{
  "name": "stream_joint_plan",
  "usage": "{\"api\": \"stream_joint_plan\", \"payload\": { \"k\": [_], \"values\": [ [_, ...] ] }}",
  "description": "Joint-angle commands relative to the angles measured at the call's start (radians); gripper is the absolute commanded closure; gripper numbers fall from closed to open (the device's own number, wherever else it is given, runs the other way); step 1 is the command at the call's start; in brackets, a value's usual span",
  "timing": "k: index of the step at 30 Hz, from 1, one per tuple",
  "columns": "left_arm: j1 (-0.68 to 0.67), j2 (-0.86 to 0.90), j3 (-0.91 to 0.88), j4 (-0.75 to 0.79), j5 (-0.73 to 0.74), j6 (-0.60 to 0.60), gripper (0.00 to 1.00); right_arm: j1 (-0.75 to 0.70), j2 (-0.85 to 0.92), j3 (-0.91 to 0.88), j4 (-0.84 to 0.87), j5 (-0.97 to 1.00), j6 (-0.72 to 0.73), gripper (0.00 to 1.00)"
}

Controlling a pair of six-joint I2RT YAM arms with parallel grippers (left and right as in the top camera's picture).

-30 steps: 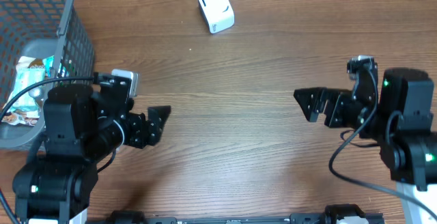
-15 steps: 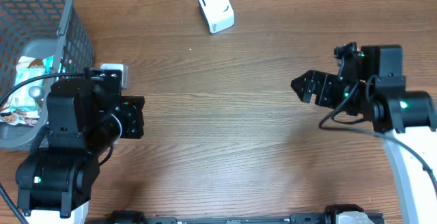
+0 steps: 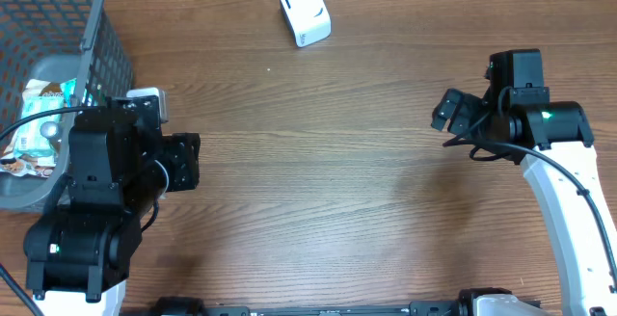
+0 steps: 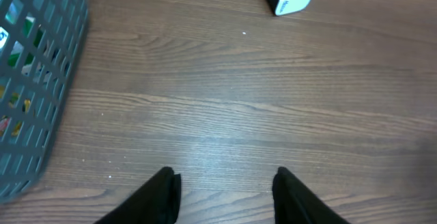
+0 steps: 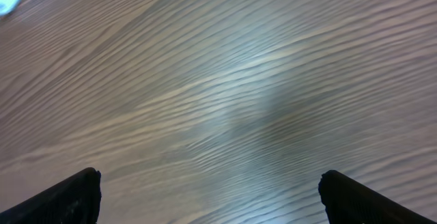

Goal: Scan the item barcode
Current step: 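Move the left gripper over the grey basket and reach into it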

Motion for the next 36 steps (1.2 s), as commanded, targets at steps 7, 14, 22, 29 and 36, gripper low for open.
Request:
{"api": "stream_joint_plan", "payload": {
  "k": [7,14,22,29,36],
  "values": [
    [-0.002,0.007,0.024,-0.005,-0.035,-0.033,0.46,-0.007,0.006,0.024,0.024,0.106,0.033,0.00],
    [0.005,0.009,0.078,0.045,-0.106,0.024,0.41,-0.030,0.008,0.012,0.021,0.189,0.046,0.00],
    [0.078,0.072,0.320,0.061,-0.183,0.101,0.33,-0.144,0.025,0.011,0.000,0.197,0.063,0.00],
    [0.180,0.163,0.412,0.156,-0.349,0.114,0.23,-0.151,0.027,0.011,0.016,0.189,0.063,0.00],
    [0.313,0.259,0.412,0.214,-0.367,0.135,0.16,-0.151,0.027,0.011,0.016,0.189,0.063,0.00]
  ]
}}
